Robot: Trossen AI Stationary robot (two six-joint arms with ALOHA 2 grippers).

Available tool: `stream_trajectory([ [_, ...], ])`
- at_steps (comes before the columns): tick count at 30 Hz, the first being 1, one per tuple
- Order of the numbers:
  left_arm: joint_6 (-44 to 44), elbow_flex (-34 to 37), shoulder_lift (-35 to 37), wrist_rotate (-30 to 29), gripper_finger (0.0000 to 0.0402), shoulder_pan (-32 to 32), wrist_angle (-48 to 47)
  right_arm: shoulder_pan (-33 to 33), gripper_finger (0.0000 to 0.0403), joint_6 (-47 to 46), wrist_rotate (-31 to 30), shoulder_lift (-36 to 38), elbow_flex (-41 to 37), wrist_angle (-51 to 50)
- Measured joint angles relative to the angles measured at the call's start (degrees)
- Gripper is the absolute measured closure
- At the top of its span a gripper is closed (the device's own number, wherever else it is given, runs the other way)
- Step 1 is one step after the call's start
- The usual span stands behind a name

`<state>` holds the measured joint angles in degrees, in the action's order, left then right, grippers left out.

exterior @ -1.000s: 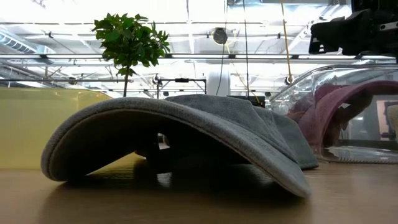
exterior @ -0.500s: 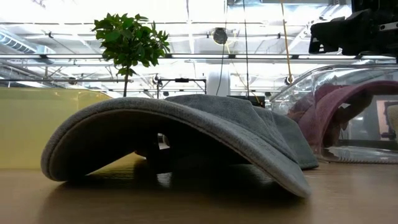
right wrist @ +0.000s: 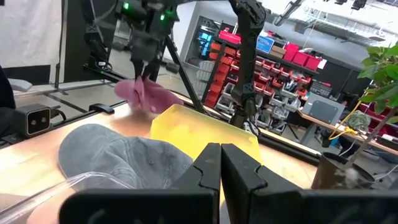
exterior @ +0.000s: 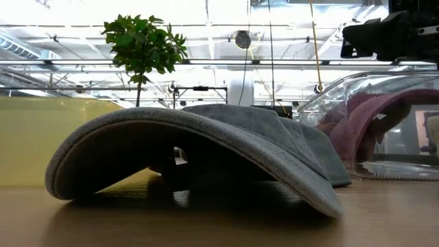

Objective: Pick and place caps into container
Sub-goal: Put the red cap into the transparent container

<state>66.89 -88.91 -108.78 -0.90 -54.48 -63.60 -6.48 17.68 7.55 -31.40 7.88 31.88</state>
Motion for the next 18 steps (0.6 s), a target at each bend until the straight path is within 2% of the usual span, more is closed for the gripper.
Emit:
stream_trajectory([
  [3,-5.8,-3.3,1.7,-5.3,0.0386,0.2,0.1,0.0,0.0403,-0.3,0.0,0.0,0.0,0.0],
  [7,-15.3,-5.6,5.7,-15.9,0.0392,0.9,-0.2,0.0,0.0403,-0.4,0.0,0.0,0.0,0.0],
  [11,-17.0,-7.0,10.4,-27.5,0.0388,4.5,2.2,0.0,0.0403,-0.6,0.0,0.0,0.0,1.4],
  [15,-19.9,-7.8,13.2,-28.2,0.0378,10.7,4.7,0.0,0.0403,-2.7,0.0,0.0,0.0,4.5],
  [18,-23.1,-7.9,14.3,-26.7,0.0392,15.3,5.7,0.0,0.0403,-5.2,0.0,0.1,0.0,5.3],
])
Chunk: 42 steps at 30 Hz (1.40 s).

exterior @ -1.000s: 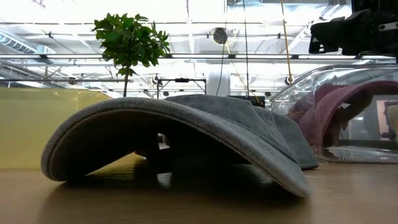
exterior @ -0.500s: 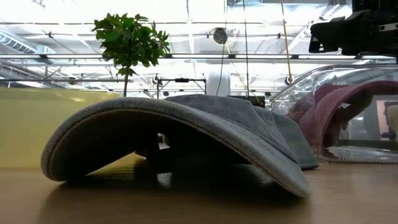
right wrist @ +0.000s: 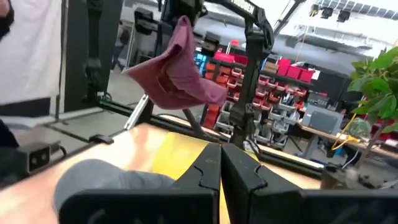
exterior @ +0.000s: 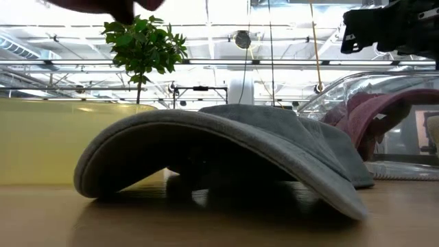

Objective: Pick and place caps into container
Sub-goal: Put the red cap into the transparent container

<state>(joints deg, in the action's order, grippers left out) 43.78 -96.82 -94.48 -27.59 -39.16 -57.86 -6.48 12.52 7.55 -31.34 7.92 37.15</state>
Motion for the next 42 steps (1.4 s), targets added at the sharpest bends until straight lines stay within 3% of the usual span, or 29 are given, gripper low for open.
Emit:
stream_trajectory([
  [5,-12.5,-0.1,-1.5,9.2,0.0388,10.0,10.1,0.0,0.0403,-3.0,0.0,1.0,0.9,-4.0],
  [9,-24.4,-0.1,-4.6,20.1,0.0393,15.8,21.4,0.0,0.0403,-4.1,-2.3,2.8,7.4,-19.8],
  [13,-33.1,-0.1,-8.4,22.9,0.0393,20.9,25.9,0.0,0.0403,-5.2,-10.1,3.9,16.0,-37.5],
  [21,-36.7,-2.6,-16.5,36.0,0.0393,30.8,38.9,0.0,0.0403,-10.0,-12.3,6.8,29.9,-57.8],
  [27,-39.1,-14.5,-24.2,38.7,0.0393,33.0,40.0,0.0,0.0403,-10.2,-12.3,10.0,31.2,-61.0],
  [33,-39.2,-24.7,-33.0,36.3,0.0393,33.1,34.3,0.0,0.0403,-11.2,-15.7,12.3,31.3,-64.6],
  [37,-40.7,-28.1,-36.9,30.6,0.0393,33.1,30.7,0.0,0.0403,-11.7,-16.6,13.1,31.3,-67.8],
  [42,-40.7,-29.1,-39.7,29.3,0.0393,33.2,29.8,0.0,0.0403,-13.4,-16.5,13.1,31.2,-69.6],
])
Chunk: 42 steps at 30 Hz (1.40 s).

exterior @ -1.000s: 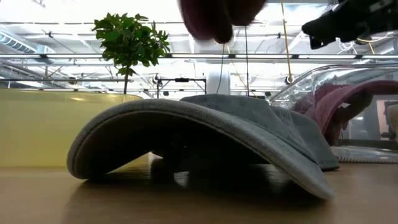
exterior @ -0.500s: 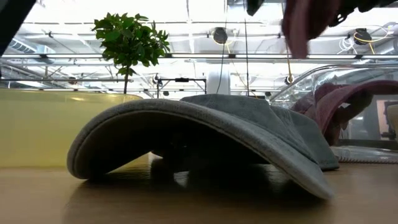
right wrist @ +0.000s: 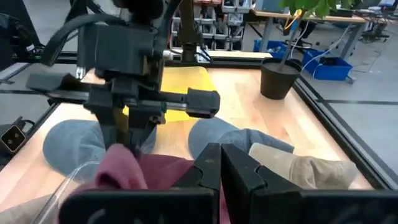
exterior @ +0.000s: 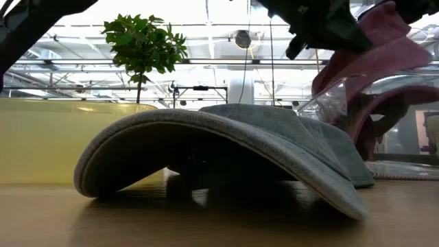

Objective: Pick and place caps into container
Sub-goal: Put the red cap into the transparent container

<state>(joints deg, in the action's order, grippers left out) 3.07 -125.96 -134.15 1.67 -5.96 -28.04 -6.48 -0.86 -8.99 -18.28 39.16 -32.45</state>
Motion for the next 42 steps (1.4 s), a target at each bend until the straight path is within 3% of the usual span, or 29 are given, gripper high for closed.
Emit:
stream_trajectory([
  [17,1.8,-0.1,-5.3,0.2,0.0393,0.7,0.3,0.0,0.0403,-1.6,3.3,-4.8,-1.8,3.7],
  [32,-2.1,0.0,-5.4,2.9,0.0355,1.0,1.0,0.0,0.0403,-1.2,3.3,-6.9,-2.5,3.9],
  [36,-3.4,0.0,-5.4,3.2,0.0317,0.8,1.0,0.0,0.0403,0.0,3.3,-6.9,-2.5,4.0],
  [42,-4.8,0.1,-4.8,2.9,0.0215,0.8,1.0,0.0,0.0403,0.1,3.3,-6.9,-2.5,3.9],
])
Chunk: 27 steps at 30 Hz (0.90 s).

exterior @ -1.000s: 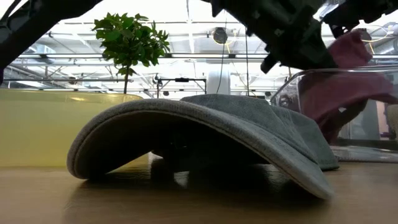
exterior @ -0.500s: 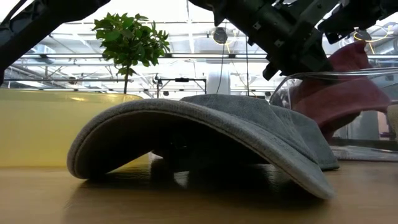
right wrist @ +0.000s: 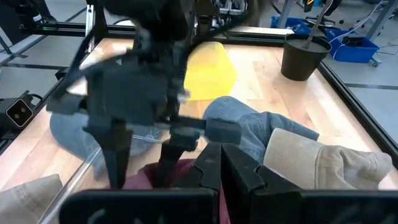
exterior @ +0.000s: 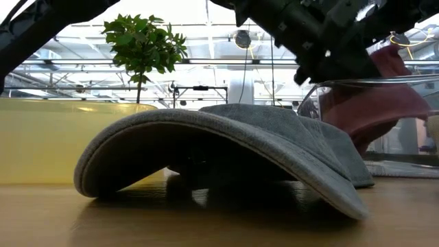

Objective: Pick and place caps into container
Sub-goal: Put the red cap into the transparent container

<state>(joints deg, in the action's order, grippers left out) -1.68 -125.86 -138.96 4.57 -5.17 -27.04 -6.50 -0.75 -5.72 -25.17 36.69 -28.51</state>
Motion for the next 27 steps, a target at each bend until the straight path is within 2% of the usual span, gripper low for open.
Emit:
stream_trajectory([
  [3,-2.7,0.1,2.8,-0.4,0.0168,-0.5,-0.7,0.0,0.0403,0.2,0.0,0.0,0.0,0.0],
  [6,-5.7,0.0,8.5,-2.9,0.0132,-1.7,-3.5,0.0,0.0403,0.4,0.0,0.0,0.0,-0.1],
  [9,-5.2,0.0,16.0,-4.5,0.0112,-3.6,-11.5,0.0,0.0403,0.4,0.0,0.0,0.0,-0.5],
  [12,-3.0,0.0,23.8,-6.6,0.0114,-6.0,-22.9,0.0,0.0403,0.4,0.0,-0.1,0.0,-1.6],
  [14,-2.0,-0.1,28.5,-11.4,0.0136,-8.5,-31.3,0.0,0.0403,0.2,0.0,-0.1,-0.2,-1.8],
  [16,0.7,-0.1,32.3,-18.1,0.0177,-11.7,-39.0,0.0,0.0403,0.2,0.0,-0.1,-1.0,-1.5],
  [20,11.4,0.4,36.8,-27.9,0.0301,-17.5,-52.7,0.0,0.0403,1.0,0.2,-0.6,-3.7,2.6],
  [22,17.4,2.3,38.6,-31.8,0.0368,-20.0,-56.9,0.0,0.0403,1.5,2.6,-0.9,-5.5,6.3],
  [24,23.2,6.3,40.9,-34.5,0.0387,-22.6,-59.0,0.0,0.0403,2.0,5.7,-1.1,-7.5,11.8],
  [27,30.1,15.0,43.8,-35.7,0.0384,-26.0,-58.8,0.0,0.0403,2.0,7.4,-1.9,-10.9,20.9],
])
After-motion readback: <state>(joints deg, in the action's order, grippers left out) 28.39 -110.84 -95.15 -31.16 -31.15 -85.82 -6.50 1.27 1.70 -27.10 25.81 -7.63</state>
